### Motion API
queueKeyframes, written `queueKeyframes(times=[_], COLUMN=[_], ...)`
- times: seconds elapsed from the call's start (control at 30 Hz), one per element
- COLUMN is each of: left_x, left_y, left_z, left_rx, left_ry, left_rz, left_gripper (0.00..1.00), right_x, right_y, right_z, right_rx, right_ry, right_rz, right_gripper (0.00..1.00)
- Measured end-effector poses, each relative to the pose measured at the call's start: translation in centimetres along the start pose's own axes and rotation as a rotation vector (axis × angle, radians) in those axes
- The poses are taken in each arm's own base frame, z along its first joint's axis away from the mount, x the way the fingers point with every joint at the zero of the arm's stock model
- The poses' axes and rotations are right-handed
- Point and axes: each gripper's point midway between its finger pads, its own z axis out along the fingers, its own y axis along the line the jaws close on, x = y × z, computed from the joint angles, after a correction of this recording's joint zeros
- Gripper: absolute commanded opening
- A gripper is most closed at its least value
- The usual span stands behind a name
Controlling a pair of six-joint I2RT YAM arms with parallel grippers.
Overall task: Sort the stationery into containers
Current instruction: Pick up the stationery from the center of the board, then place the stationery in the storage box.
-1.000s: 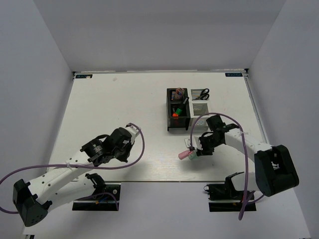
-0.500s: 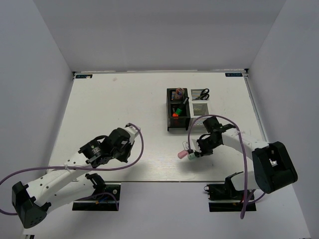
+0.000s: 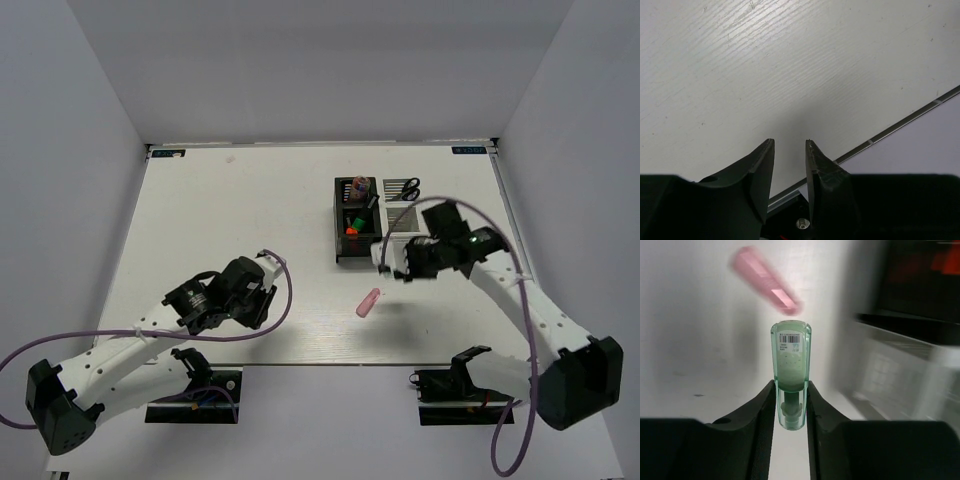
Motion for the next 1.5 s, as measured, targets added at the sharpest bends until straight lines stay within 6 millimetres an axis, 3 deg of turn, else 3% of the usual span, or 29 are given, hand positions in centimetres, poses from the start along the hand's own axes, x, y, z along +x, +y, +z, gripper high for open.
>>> queueKeyframes(times=[0.07,0.17,0.23,0.33,0.5,0.7,0.93,1.17,1.27,1.3,1.33,1.37,1.43,1.47,1.5], left_x=[0.1,0.2,0.2,0.2,0.2,0.2,0.3,0.3,0.3,0.3,0.3,0.3,0.2,0.1,-0.1], left_y=[-0.1,-0.1,-0.2,-0.2,-0.3,-0.3,-0.3,-0.2,-0.2,-0.2,-0.3,-0.3,-0.5,-0.6,-0.8], left_z=[0.1,0.2,0.2,0.2,0.2,0.2,0.3,0.3,0.3,0.3,0.3,0.3,0.3,0.4,0.4], left_rx=[0.004,0.006,0.008,0.012,0.014,0.014,0.013,0.013,0.014,0.014,0.015,0.018,0.027,0.035,0.045], left_ry=[0.011,0.017,0.016,0.016,0.018,0.019,0.022,0.025,0.025,0.025,0.026,0.025,0.022,0.017,0.012], left_rz=[0.001,0.002,0.002,0.002,0.004,0.006,0.010,0.016,0.017,0.017,0.018,0.018,0.020,0.020,0.018], left_gripper=[0.42,0.44,0.44,0.46,0.46,0.47,0.48,0.51,0.51,0.51,0.51,0.51,0.43,0.24,0.12], right_x=[-2.8,-4.9,-4.2,-1.7,1.5,1.3,0.9,2.1,2.4,2.5,2.5,2.4,2.4,2.3,2.2], right_y=[-4.5,-8.9,-10.7,-12.7,-16.1,-18.5,-18.1,-17.1,-17.0,-16.9,-16.9,-16.9,-16.9,-16.8,-16.8], right_z=[-4.5,-9.8,-12.1,-13.2,-12.3,-12.0,-9.7,-5.9,-5.1,-4.9,-4.9,-4.9,-4.9,-4.9,-5.0], right_rx=[0.154,0.351,0.448,0.515,0.545,0.570,0.445,0.300,0.269,0.267,0.266,0.266,0.268,0.268,0.268], right_ry=[-0.005,0.019,0.108,0.270,0.470,0.525,0.527,0.556,0.566,0.566,0.566,0.565,0.563,0.558,0.552], right_rz=[-0.018,-0.043,-0.041,-0.026,-0.084,-0.199,-0.346,-0.417,-0.425,-0.422,-0.424,-0.423,-0.418,-0.404,-0.397], right_gripper=[0.00,0.00,0.00,0.00,0.00,0.00,0.00,0.00,0.51,0.63,0.66,0.64,0.45,0.33,0.19])
